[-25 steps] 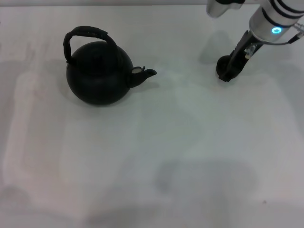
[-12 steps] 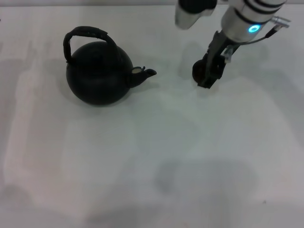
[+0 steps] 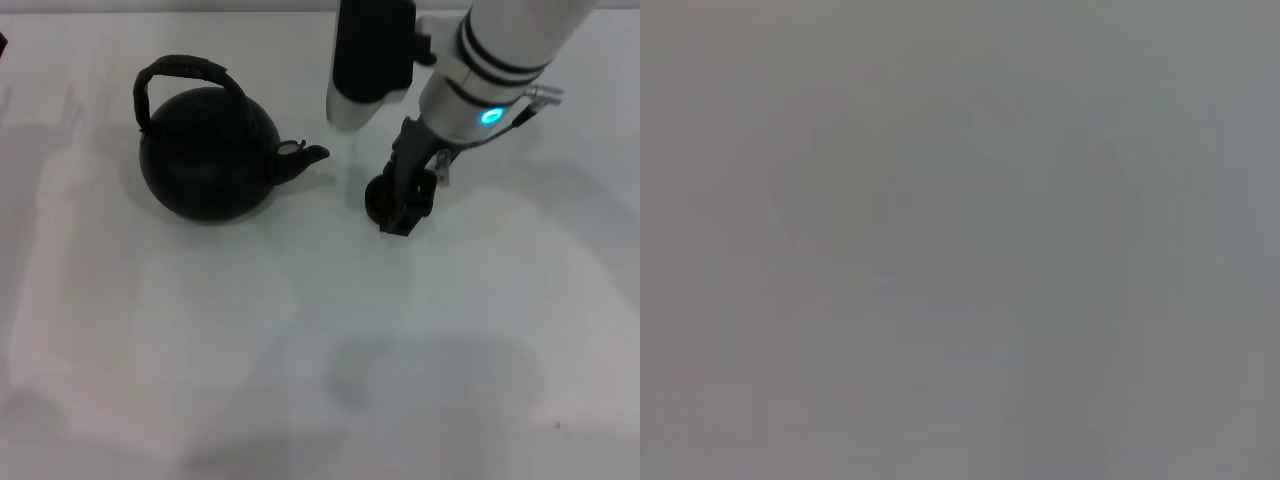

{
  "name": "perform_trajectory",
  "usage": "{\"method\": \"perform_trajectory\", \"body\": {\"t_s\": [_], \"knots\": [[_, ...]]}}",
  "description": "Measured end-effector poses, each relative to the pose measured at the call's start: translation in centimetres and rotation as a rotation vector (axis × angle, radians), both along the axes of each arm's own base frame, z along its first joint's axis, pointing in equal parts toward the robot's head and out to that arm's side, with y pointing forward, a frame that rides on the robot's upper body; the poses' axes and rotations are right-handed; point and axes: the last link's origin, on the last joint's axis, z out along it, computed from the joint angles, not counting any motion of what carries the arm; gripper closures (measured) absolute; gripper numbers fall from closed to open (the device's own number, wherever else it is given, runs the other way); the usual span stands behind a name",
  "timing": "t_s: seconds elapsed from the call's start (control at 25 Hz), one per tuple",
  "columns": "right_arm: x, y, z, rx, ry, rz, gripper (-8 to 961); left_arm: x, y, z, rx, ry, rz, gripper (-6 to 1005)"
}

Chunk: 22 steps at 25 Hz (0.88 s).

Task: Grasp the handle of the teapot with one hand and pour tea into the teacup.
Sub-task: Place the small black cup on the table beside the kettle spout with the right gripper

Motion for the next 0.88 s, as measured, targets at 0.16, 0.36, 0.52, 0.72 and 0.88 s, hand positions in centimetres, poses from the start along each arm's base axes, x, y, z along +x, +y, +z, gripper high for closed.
{"method": "perform_trajectory", "body": {"t_s": [0.16,0.36,0.52,0.72,0.88], "knots": [[0.2,-0.4,-0.6,-0.009,-0.001,0.018,204,0.0,0.0,-0.1,-0.002,0.0,-0.001,169],[0.7,-0.7,-1.1,-0.015,-0.005,0.029,195,0.0,-0.1,-0.2,-0.004,-0.002,0.0,169],[0.9,-0.8,-1.1,-0.016,-0.007,0.027,188,0.1,-0.1,-0.2,-0.004,-0.003,-0.001,169],[1.0,-0.9,-1.2,-0.018,-0.009,0.031,179,0.1,0.0,-0.2,-0.004,-0.003,-0.002,170],[1.0,-0.9,-1.3,-0.018,-0.008,0.034,171,0.1,0.0,-0.1,-0.004,-0.002,-0.003,170]]}}
